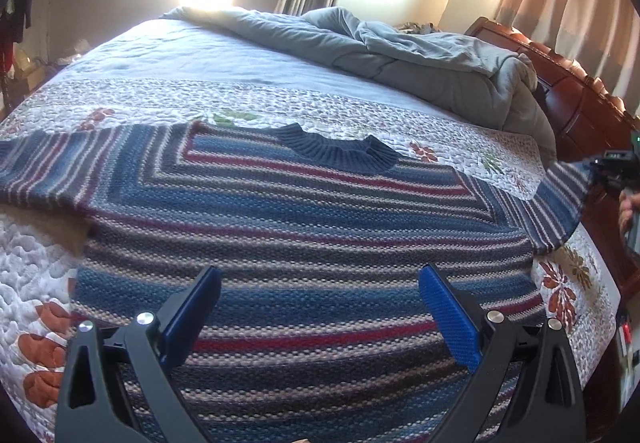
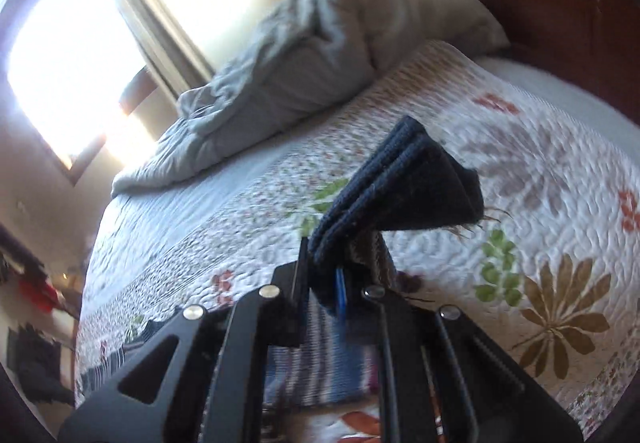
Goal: Fold small clothes
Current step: 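Grasp the cuff of one sweater sleeve with the right gripper, then carry the sleeve across the sweater body toward the collar with the right gripper, release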
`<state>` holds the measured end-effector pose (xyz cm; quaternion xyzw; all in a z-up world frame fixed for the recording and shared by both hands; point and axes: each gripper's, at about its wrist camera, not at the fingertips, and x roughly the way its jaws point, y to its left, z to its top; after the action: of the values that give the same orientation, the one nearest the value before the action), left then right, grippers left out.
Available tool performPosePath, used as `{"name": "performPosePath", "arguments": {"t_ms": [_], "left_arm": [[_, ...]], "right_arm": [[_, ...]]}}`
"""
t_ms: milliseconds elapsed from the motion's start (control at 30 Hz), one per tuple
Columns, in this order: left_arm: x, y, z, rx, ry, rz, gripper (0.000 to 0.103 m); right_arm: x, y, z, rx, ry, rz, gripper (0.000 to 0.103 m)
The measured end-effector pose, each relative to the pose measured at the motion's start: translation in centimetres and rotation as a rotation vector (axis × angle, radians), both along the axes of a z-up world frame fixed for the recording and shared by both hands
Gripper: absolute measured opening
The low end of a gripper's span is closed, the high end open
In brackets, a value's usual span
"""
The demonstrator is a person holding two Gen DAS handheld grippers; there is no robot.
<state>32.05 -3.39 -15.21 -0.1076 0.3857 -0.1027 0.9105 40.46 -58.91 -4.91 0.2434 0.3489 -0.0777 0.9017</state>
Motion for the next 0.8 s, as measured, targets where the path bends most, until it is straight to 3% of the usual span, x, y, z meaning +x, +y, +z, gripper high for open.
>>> {"name": "performPosePath", "arguments": {"t_ms": [200,433,567,800], "left_arm": [[0.3,2.2,0.2,-0.034,-0.028,0.022,0.099],[1.0,4.4,-0.2,-0.072,-0.020,0.060,0.099],[1.0,5.7,0.0,-0.088,-0.026,0.079,0.099],[1.0,8.6,0.1,-0.150,-0.027,0.132,0.099]], "right_arm": [[1.4,8.2,2.9,-0.095,0.005,0.106,0.010],[2.3,21.3,3.1,-0.367,0.015,0.280,0.010],[3.4,28.7,0.8,-0.486,0.039,0.354,0.010],[4.8,41.6,-7.6,-0.673,0.173,0.468,0.010]]}}
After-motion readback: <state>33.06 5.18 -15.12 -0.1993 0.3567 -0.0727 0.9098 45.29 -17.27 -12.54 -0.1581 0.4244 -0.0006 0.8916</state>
